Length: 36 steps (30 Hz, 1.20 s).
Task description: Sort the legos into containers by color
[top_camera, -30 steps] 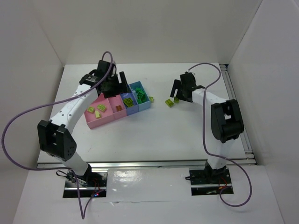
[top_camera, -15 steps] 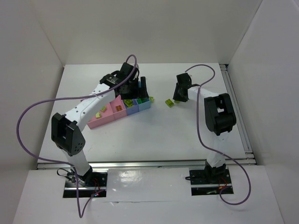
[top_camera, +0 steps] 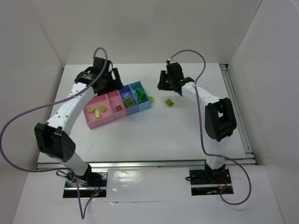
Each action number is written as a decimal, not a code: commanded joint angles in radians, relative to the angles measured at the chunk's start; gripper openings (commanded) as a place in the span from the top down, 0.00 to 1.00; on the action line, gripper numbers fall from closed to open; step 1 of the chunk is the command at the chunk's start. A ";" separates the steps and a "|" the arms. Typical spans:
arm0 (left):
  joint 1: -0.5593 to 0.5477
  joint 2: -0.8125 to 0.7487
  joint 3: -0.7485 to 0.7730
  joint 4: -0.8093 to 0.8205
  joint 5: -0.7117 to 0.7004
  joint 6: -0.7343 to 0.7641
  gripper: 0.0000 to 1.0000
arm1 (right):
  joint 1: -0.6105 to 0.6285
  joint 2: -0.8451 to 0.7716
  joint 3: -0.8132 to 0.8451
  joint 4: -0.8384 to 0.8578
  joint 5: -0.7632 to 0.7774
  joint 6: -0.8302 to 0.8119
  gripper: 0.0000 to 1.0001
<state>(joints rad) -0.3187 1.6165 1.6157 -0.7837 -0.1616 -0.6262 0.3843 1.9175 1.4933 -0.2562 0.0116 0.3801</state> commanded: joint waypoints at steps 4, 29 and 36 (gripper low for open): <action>0.182 -0.181 -0.115 0.014 0.019 -0.069 0.09 | 0.172 0.116 0.238 0.043 -0.113 -0.084 0.79; 0.294 -0.296 -0.211 0.023 0.091 0.010 0.11 | 0.228 0.034 0.180 0.127 0.163 -0.112 0.38; 0.274 -0.268 -0.221 0.041 0.091 0.010 0.11 | 0.025 -0.152 -0.136 0.069 0.165 -0.124 0.22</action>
<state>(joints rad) -0.0368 1.3502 1.3994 -0.7807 -0.0799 -0.6292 0.4770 1.7908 1.4200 -0.1993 0.1490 0.2745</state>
